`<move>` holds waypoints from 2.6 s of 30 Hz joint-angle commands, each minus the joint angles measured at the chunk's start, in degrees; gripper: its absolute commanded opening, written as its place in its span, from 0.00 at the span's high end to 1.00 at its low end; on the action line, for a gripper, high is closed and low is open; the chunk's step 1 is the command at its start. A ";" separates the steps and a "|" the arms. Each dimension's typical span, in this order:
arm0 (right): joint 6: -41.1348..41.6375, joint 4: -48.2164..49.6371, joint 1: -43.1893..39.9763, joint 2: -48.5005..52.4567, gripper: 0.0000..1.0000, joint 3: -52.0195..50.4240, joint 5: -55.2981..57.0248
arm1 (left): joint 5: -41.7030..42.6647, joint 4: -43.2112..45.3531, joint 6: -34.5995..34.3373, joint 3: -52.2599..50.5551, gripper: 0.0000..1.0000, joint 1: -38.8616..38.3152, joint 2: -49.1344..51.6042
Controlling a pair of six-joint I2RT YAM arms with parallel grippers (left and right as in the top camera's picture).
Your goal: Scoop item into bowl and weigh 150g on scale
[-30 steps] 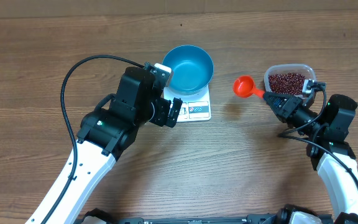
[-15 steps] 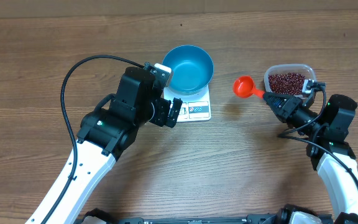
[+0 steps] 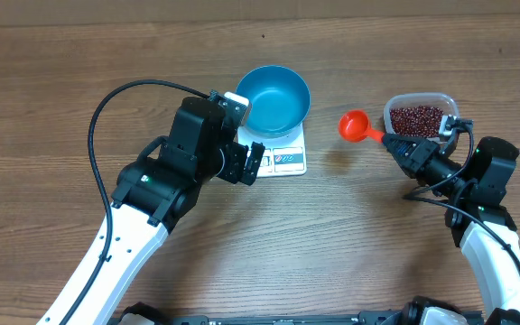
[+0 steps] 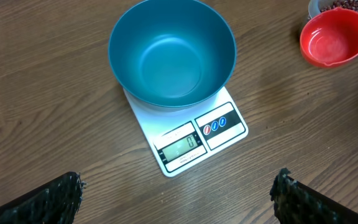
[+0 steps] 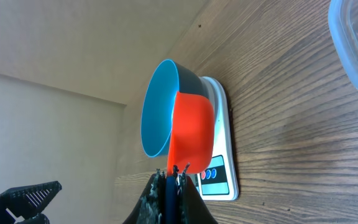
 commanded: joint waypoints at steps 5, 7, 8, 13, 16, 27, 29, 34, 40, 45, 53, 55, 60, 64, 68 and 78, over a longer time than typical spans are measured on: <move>-0.52 0.22 -0.11 -0.04 0.96 1.36 -0.55 | 0.63 0.20 -0.81 0.28 0.01 0.31 -0.48; -0.52 0.09 -0.11 -0.04 0.96 1.36 -0.55 | 0.63 0.20 -0.81 0.28 0.00 0.31 -0.48; -0.52 0.07 -0.11 -0.04 0.96 1.36 -0.55 | 0.63 0.20 -0.81 0.28 0.01 0.31 -0.48; -0.52 0.09 -0.11 -0.04 0.96 1.36 -0.52 | 0.63 0.20 -0.81 0.28 0.00 0.31 -0.48; -0.55 0.09 -0.11 -0.04 0.96 1.36 -0.52 | 0.63 0.22 -0.81 0.28 0.00 0.31 -0.48; -0.96 0.07 -0.11 -0.04 0.96 1.36 -0.52 | 0.63 0.22 -0.81 0.28 0.00 0.31 -0.48; -0.96 0.07 -0.11 -0.04 0.96 1.36 -0.55 | 0.63 0.22 -0.81 0.28 0.00 0.31 -0.48; -0.92 -0.15 -0.11 -0.04 0.96 1.36 -0.50 | 0.63 0.22 -0.81 0.28 0.01 0.31 -0.48; -0.87 0.04 -0.11 -0.13 0.96 1.42 -0.52 | 0.63 0.22 -0.81 0.28 0.00 0.31 -0.48; -0.92 -2.25 -0.11 -1.25 0.96 3.76 -1.01 | 0.63 0.22 -0.81 0.28 0.01 0.31 -0.48; -8.81 -20.52 -0.11 -2.97 0.96 15.78 9.11 | 0.63 0.22 -0.79 0.28 0.00 0.31 -0.48; -12.59 -26.80 -0.11 -2.97 0.96 19.58 12.98 | 0.63 0.22 -0.81 0.28 0.01 0.31 -0.48; -21.88 -36.26 -0.11 -2.97 0.96 26.91 23.85 | 0.63 0.22 -0.81 0.28 0.01 0.31 -0.48; -28.33 -38.34 -0.11 -2.99 0.96 29.33 33.40 | 0.63 0.22 -0.81 0.28 0.01 0.31 -0.48; -37.33 -38.27 -0.11 -2.97 0.96 29.33 40.94 | 0.63 0.22 -0.81 0.28 0.00 0.31 -0.48; -45.92 -38.36 -0.11 -2.12 0.96 28.46 49.68 | 0.63 0.22 -0.81 0.28 0.00 0.31 -0.48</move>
